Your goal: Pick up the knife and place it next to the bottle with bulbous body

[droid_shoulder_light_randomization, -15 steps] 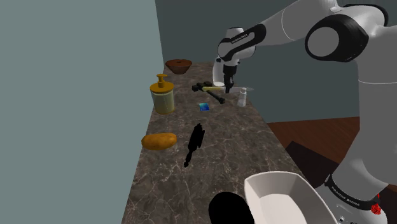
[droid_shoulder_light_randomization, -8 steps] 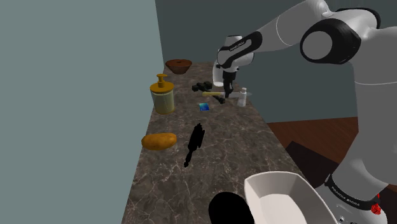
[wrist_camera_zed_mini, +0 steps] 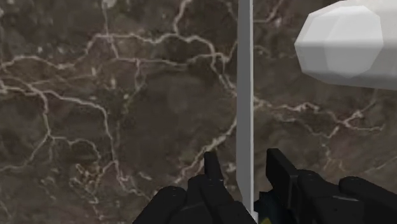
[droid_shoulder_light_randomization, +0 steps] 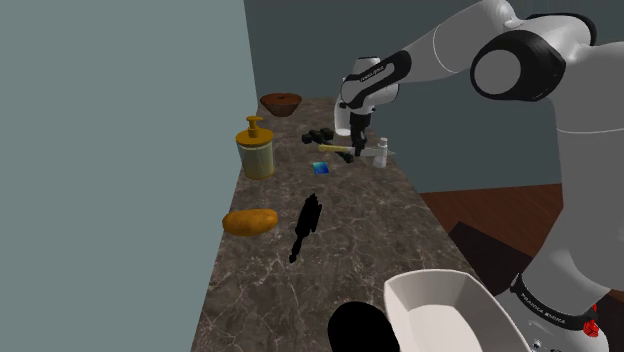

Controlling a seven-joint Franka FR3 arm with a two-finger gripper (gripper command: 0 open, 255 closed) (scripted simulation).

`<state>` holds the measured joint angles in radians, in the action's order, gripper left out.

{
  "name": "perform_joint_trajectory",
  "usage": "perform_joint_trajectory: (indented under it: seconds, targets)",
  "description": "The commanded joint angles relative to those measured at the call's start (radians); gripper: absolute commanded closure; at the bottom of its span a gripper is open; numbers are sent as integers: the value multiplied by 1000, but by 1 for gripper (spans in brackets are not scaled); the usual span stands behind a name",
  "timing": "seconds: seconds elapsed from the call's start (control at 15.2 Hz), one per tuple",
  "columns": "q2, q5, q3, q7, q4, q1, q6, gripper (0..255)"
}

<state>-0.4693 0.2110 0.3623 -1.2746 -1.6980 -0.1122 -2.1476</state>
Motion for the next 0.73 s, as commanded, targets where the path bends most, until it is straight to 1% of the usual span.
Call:
perform_joint_trajectory:
  seconds: [0.0,0.26,0.53,0.66]
  targets:
    - [0,0,0,0,0,0,0,0]
    - [0,0,0,0,0,0,0,0]
    - [54,-26,14,16,52,-6,102,0]
    - [54,-26,13,16,52,-6,102,0]
